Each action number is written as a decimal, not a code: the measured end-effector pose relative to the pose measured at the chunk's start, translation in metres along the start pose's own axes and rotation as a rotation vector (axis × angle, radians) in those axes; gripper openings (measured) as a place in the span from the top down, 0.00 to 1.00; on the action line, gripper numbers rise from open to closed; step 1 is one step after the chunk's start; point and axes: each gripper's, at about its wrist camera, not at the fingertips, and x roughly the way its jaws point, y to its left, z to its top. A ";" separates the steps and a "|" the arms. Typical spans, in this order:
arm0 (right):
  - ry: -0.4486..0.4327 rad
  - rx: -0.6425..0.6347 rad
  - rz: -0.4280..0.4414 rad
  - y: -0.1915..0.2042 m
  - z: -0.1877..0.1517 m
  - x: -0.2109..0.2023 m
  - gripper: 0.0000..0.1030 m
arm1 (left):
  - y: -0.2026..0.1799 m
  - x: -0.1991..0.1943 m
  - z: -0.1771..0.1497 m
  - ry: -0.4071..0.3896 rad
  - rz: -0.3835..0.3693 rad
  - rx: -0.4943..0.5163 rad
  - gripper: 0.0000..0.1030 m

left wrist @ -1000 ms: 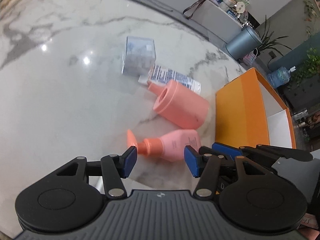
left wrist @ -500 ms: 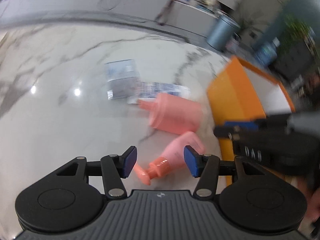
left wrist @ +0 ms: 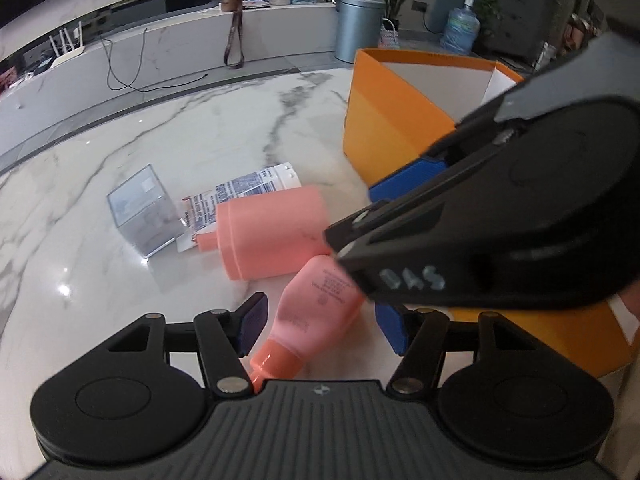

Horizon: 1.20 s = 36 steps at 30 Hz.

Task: Organize rigid objects
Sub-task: 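Grasp the pink pump bottle with the left tool while the right tool reaches the pink tumbler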

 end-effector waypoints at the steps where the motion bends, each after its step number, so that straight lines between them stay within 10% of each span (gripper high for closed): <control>1: 0.003 -0.007 0.003 0.001 0.001 0.002 0.67 | 0.000 0.004 0.000 0.005 -0.001 0.005 0.29; 8: -0.007 -0.085 0.016 0.008 0.010 0.011 0.53 | 0.004 0.016 0.000 0.039 -0.005 0.004 0.46; 19: 0.016 -0.215 0.006 0.024 0.035 0.039 0.36 | 0.056 0.001 -0.005 0.069 0.087 -0.280 0.48; 36: 0.158 0.011 0.013 0.013 0.036 0.046 0.34 | 0.066 -0.001 -0.009 0.048 0.145 -0.301 0.50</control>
